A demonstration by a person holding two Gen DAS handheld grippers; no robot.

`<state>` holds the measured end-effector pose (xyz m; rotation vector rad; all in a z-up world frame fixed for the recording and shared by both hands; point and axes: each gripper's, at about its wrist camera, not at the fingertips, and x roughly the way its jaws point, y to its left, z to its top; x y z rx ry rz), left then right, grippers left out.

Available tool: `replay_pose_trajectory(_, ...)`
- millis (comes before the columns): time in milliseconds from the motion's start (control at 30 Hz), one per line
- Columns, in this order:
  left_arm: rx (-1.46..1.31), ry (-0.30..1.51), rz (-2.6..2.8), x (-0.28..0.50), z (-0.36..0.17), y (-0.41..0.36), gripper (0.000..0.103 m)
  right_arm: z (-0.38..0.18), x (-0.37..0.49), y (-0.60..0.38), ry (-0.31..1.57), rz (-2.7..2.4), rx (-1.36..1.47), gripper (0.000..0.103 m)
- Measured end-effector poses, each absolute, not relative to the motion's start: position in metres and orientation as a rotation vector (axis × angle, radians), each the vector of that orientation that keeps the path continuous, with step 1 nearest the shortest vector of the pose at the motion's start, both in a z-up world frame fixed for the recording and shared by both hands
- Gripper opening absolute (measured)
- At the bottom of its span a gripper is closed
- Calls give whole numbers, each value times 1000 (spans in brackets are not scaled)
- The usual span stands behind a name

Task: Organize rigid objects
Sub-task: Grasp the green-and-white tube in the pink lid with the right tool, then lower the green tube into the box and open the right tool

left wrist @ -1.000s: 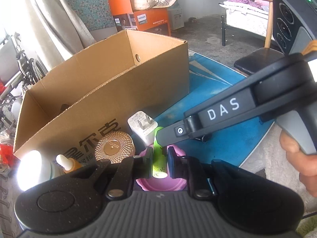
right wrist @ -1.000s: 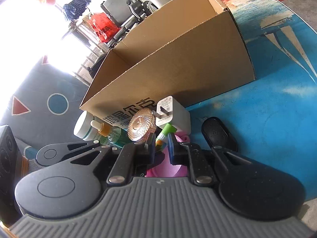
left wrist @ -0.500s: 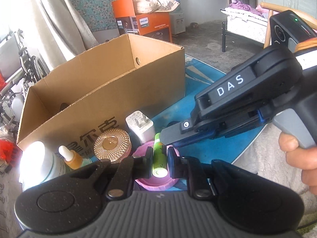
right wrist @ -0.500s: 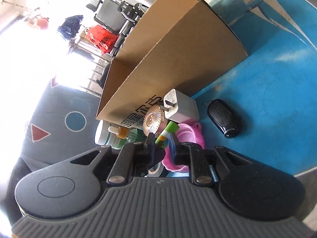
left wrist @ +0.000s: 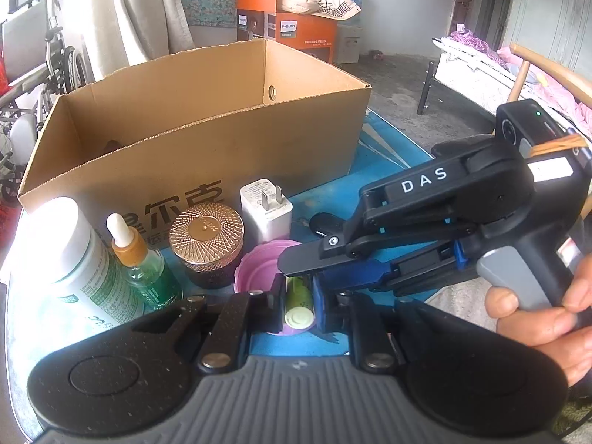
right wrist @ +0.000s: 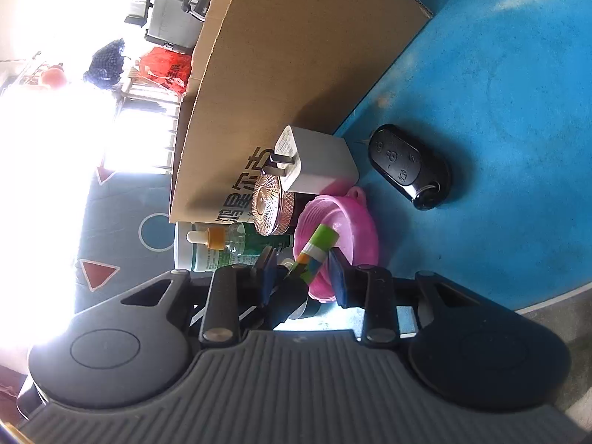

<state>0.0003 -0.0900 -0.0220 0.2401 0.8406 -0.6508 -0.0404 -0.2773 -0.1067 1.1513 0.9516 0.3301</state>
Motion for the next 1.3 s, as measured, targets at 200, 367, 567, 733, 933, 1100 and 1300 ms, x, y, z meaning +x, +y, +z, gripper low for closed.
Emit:
replay_pose_trajectory(200,208,832,-651,0,-12,-86,16,-106,-42,-276,921,341,1176,28)
replay_pose_trajectory(367,201,776,-649,-8,10,-83,16,-75,-47,-272,837,372,1098,20)
replay_pose_trajectory(567,210,664,-627,-4,55,-81,16,-15,-36,-267,722,442,951,18)
replay_pose_trajectory(733,185,657,-584,28,87,-77,16,30,6,-264,686,511,846,17)
replay_pose_trajectory(933,76,817,-532,111,94,-64,16,53,94,-257,823,560,779,16)
replay_pose_trajectory(1100,52,958,-479,179,76,-51,16,44,172,-242,996,559,713,16)
replay_pose_trajectory(1300,93,1105,-401,233,39,-55,16,15,243,-220,1177,524,654,16)
